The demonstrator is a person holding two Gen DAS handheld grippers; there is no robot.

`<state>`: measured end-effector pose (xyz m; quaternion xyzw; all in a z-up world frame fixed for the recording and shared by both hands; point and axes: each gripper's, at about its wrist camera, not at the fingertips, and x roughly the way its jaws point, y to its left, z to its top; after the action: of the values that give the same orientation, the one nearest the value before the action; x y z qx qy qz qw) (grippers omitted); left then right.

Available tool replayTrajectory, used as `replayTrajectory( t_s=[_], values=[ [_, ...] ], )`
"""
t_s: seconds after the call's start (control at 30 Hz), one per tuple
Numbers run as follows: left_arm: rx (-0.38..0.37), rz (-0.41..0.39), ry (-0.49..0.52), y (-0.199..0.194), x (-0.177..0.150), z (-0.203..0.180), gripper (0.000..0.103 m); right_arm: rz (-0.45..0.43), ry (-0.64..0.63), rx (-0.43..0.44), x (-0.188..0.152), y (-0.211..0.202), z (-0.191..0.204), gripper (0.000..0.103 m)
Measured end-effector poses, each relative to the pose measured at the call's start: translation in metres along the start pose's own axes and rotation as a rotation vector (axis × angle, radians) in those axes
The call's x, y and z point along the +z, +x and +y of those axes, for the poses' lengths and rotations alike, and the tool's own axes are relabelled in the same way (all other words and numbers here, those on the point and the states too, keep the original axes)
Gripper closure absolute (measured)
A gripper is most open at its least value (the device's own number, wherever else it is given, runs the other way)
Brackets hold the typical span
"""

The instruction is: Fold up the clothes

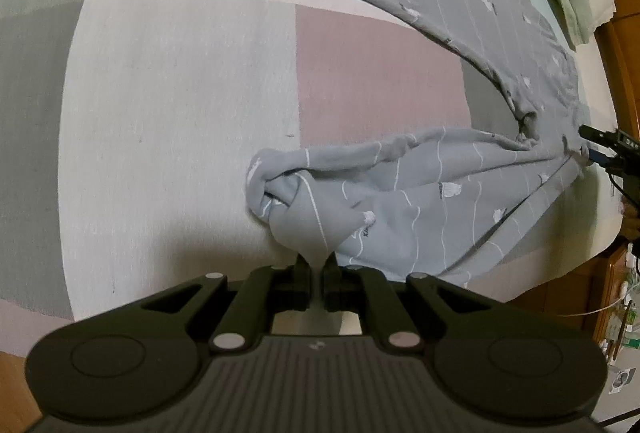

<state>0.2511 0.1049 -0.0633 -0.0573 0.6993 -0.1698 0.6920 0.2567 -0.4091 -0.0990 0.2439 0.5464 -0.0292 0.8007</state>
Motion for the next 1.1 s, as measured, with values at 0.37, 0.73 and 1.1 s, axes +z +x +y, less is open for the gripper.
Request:
replayTrajectory(
  t_s=[0.37,0.73,1.1],
  values=[
    [0.007,0.022,-0.001,0.004,0.002,0.002,0.099,-0.019,0.206,0.075,-0.054,-0.02,-0.018,0.047],
    [0.005,0.049,0.02,0.004,0.002,0.002,0.099,0.033,0.264,0.06,-0.074,-0.015,-0.025,0.097],
    [-0.034,0.092,0.067,0.003,-0.007,-0.007,0.099,0.181,0.158,-0.092,-0.099,-0.02,-0.03,0.099]
  ],
)
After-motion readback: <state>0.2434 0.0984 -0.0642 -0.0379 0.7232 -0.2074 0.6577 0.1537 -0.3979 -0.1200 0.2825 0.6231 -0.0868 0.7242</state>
